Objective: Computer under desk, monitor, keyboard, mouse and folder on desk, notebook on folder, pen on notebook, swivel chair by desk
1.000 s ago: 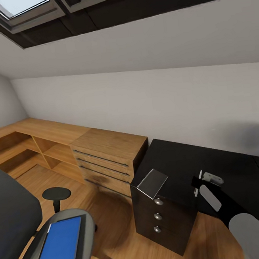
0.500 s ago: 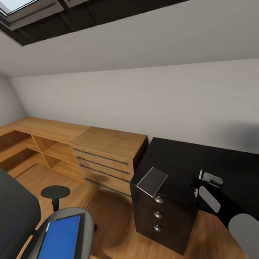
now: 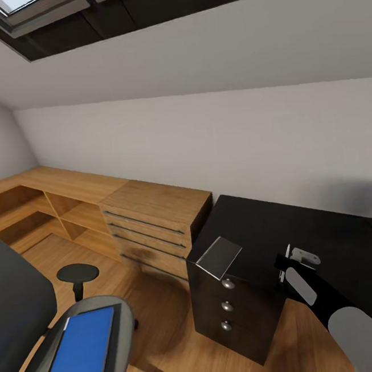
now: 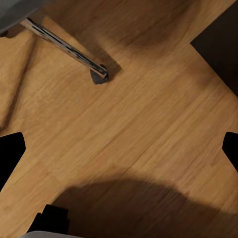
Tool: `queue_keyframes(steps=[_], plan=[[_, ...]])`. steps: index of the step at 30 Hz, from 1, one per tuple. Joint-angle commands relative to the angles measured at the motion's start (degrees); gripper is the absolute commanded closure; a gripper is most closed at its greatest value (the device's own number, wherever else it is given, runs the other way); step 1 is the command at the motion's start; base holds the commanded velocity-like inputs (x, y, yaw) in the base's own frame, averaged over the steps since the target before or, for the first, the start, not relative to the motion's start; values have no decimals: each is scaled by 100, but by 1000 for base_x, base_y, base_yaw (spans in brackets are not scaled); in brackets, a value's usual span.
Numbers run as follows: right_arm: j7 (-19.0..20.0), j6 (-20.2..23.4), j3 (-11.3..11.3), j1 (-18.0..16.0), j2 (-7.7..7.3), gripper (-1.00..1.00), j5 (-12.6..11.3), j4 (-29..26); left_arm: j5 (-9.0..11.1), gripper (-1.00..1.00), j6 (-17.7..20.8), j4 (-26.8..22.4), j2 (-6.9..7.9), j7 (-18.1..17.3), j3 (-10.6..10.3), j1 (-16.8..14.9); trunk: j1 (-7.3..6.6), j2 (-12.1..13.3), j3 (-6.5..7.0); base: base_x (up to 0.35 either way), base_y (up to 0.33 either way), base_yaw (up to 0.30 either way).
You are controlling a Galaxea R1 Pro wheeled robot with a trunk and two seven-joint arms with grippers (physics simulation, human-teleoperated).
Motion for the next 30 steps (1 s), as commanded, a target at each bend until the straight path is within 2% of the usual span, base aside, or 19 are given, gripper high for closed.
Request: queue_keyframes(steps=[1, 29, 30], plan=[[-47, 20, 38, -3, -9, 100, -41, -10, 64, -100, -9, 3, 3, -35, -31, -3, 1, -5, -7, 0, 0, 0], [-55, 20, 30, -3, -9, 100, -50, -10, 69, -100, -1, 3, 8, -35, -23, -3, 1, -5, -7, 0, 0, 0], [-55, 20, 30, -3, -9, -100, -50, -10, 69, -100, -2, 3, 8, -35, -22, -3, 1, -5, -7, 0, 0, 0]])
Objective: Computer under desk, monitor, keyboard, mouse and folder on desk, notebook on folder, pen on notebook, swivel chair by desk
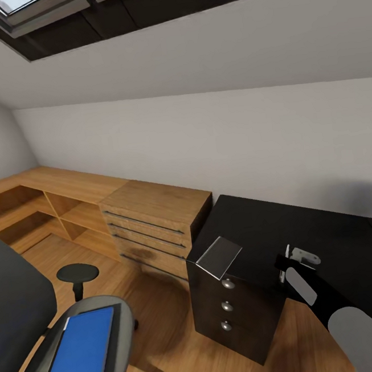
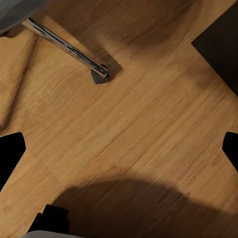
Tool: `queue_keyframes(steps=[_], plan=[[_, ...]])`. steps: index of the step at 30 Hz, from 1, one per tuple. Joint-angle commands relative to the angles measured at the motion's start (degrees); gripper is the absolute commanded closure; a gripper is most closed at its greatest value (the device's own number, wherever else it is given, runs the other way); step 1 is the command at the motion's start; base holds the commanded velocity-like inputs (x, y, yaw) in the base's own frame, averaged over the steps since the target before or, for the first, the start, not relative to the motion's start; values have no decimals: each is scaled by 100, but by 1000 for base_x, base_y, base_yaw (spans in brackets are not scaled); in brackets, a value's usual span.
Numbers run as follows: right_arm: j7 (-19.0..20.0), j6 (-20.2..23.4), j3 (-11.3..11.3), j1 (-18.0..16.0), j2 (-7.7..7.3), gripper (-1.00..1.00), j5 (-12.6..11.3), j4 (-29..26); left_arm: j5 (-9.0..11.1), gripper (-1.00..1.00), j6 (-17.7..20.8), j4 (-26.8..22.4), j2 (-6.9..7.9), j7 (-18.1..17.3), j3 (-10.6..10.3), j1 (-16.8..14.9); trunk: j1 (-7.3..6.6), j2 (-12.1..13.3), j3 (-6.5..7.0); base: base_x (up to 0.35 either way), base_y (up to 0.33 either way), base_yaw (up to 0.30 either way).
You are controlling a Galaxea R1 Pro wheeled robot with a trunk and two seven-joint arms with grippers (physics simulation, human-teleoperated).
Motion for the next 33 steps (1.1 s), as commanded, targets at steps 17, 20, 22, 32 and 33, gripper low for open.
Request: queue_keyframes(steps=[17, 20, 22, 32, 33], plan=[[-49, 23, 38, -4, -9, -100, -28, -18, 53, -100, -16, 4, 1, -35, -23, -3, 0, -3, -6, 0, 0, 0], [-47, 19, 38, -4, -9, -100, -31, -32, 53, -100, -13, 4, 1, -35, -23, -3, 0, -3, -6, 0, 0, 0], [-43, 16, 36, -4, -12, -100, -34, -62, 53, -100, -11, 4, 1, -35, -23, -3, 0, -3, -6, 0, 0, 0], [-80, 56, 9, -4, -13, -100, -64, -811, 53, -100, -13, 4, 1, -35, -22, -5, 0, -3, -8, 0, 0, 6], [-81, 58, 11, -4, -12, -100, -66, -838, 53, -100, -14, 4, 1, -35, -22, -4, 0, -3, -11, 0, 0, 88]])
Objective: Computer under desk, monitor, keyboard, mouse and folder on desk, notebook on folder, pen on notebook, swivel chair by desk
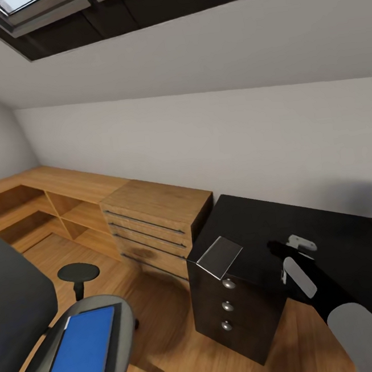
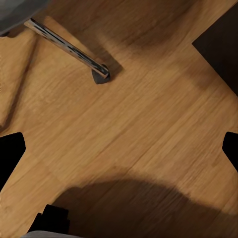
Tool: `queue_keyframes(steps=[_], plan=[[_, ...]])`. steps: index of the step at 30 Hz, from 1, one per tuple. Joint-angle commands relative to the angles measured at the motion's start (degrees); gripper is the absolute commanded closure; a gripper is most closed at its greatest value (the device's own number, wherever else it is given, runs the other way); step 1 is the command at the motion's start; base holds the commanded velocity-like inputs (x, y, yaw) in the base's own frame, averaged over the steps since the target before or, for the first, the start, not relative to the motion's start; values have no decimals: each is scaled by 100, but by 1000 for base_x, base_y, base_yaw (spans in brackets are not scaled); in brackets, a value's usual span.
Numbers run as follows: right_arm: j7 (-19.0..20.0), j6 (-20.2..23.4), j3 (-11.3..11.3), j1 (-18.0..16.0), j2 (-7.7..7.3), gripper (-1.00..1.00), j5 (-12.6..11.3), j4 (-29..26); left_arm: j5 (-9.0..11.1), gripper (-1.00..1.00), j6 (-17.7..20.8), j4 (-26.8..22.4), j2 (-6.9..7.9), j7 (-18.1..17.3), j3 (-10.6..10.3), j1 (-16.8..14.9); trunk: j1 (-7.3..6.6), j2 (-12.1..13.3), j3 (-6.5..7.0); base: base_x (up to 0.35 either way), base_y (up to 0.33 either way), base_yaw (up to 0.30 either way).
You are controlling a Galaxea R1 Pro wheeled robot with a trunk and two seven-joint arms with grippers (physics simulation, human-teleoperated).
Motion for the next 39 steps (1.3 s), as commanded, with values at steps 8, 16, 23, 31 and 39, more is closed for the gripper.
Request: queue_keyframes(steps=[8, 16, 23, 31, 39], plan=[[-57, 5, 19, -3, 182, -100, -10, -115, 61, -100, -6, 5, 0, -36, -32, -2, 0, -3, -44, 0, 0, 199], [-52, -13, 28, -3, 252, -100, -3, -103, 58, -100, -7, 5, 0, -42, -32, -3, 0, -3, -88, 0, 0, 236], [-51, -16, 38, -3, 378, -100, 9, -92, 53, -100, -5, 5, 0, -52, -40, -2, 0, -3, -126, 0, 0, 238], [-47, -16, 38, -3, 413, -100, 15, -91, 53, -100, -3, 5, 0, -53, -40, -2, 0, -3, -170, 0, 0, 238], [-39, -16, 45, -3, 416, -100, 15, -90, 53, -100, -3, 5, 0, -53, -40, -2, 0, -3, -214, 0, 0, 238]])
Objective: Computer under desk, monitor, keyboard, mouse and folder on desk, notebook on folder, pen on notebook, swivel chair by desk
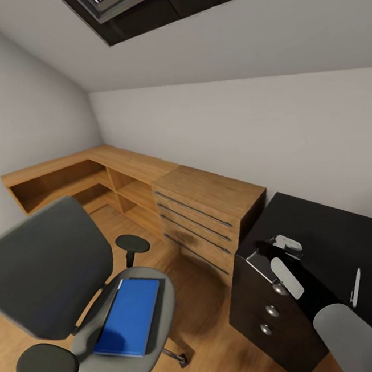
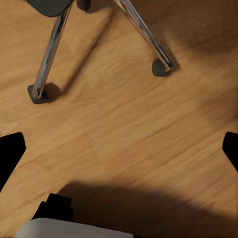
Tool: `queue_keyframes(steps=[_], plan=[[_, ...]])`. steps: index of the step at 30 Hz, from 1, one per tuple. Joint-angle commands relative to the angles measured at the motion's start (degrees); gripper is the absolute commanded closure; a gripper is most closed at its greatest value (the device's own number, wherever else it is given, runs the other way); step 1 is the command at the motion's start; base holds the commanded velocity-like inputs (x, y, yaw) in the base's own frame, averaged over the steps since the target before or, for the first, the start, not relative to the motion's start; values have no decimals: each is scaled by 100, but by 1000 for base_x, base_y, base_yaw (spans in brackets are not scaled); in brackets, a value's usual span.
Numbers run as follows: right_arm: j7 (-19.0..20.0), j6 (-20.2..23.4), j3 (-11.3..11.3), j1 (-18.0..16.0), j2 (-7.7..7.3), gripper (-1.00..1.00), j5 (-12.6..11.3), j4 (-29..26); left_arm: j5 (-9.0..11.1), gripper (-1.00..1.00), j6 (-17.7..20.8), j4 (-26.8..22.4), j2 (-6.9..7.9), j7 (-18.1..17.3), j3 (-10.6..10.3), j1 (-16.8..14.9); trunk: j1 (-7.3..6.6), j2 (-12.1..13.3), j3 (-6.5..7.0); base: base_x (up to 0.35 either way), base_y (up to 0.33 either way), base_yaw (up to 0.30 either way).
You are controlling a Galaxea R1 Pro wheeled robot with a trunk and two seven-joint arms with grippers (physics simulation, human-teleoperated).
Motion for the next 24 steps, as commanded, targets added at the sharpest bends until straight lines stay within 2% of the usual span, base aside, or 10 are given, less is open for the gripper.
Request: queue_keyframes(steps=[1, 9, 24], plan=[[-47, 20, 53, -2, -9, -100, -31, -13, 61, -100, -9, 5, 0, -36, -32, -4, 0, -3, -11, 0, 0, 238], [-46, 12, 465, -2, -5, -100, -23, -14, 61, -100, -9, 5, 7, -36, -24, -4, 0, -3, -55, 0, 0, 238], [-45, 11, 632, -2, 44, -100, -22, -14, 61, -100, -3, 5, 9, -36, -31, -5, 0, -3, -137, 0, 0, 238]])
